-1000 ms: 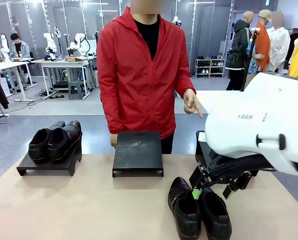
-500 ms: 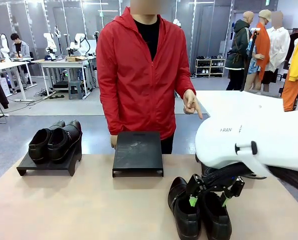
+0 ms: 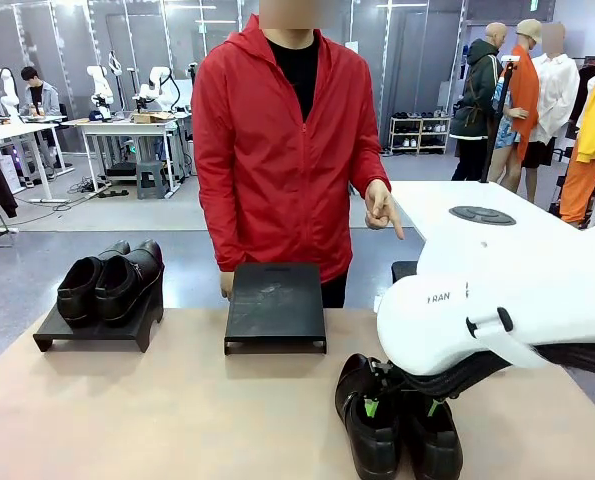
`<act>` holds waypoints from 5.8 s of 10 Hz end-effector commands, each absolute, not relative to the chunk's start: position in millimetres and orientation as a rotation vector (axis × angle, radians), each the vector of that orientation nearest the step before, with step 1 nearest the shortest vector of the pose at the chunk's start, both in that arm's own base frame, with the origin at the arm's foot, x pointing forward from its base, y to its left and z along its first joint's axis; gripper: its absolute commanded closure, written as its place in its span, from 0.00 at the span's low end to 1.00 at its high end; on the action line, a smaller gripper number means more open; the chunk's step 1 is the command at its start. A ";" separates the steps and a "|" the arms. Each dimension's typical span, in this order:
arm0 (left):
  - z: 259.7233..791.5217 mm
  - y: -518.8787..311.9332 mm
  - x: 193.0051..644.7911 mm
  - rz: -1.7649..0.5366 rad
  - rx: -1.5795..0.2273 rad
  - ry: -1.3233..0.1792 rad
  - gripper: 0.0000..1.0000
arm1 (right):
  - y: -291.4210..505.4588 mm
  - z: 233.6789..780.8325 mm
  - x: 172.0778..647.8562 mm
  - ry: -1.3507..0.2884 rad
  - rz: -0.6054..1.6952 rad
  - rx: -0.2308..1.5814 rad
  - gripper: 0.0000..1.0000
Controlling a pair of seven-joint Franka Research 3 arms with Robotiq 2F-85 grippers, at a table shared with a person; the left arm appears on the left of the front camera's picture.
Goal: Place the shoes on the stand as instructed by the person.
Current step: Pick up another pair of Shoes and place it on the Shoes Stand indicated by the person.
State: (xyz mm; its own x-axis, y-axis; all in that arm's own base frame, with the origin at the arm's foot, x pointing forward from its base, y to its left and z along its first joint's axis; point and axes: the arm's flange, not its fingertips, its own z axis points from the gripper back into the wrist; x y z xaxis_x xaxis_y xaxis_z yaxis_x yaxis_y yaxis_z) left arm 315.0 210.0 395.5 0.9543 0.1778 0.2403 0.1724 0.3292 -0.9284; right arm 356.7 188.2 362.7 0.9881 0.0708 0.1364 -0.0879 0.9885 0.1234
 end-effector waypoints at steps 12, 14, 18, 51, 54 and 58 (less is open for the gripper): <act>395.9 210.2 311.9 -0.011 -1.248 -0.323 0.00 | 199.3 339.7 361.1 -0.092 0.086 0.065 1.00; 395.9 210.2 311.9 -0.011 -1.248 -0.323 0.00 | 190.9 364.9 360.9 -0.117 0.088 0.084 1.00; 395.9 210.2 311.9 -0.011 -1.248 -0.323 0.00 | 130.0 459.0 360.3 -0.218 0.155 0.105 1.00; 395.9 210.2 311.9 -0.011 -1.248 -0.323 0.00 | 17.6 428.0 629.3 -0.408 0.037 0.078 0.92; 395.9 210.2 311.9 -0.011 -1.248 -0.323 0.00 | 20.5 412.4 632.5 -0.391 0.029 0.061 0.92; 395.9 210.2 311.9 -0.011 -1.248 -0.323 0.00 | 19.7 401.0 636.2 -0.382 0.016 0.054 0.92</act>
State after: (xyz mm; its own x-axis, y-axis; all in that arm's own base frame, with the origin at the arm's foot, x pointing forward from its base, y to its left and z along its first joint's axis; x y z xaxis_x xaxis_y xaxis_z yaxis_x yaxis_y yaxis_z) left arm 314.7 210.2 395.4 0.9542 0.1788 0.2398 0.1716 0.3295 -0.9284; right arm 627.2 19.2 401.6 0.9371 0.0118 0.3488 -0.0383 0.9969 0.0691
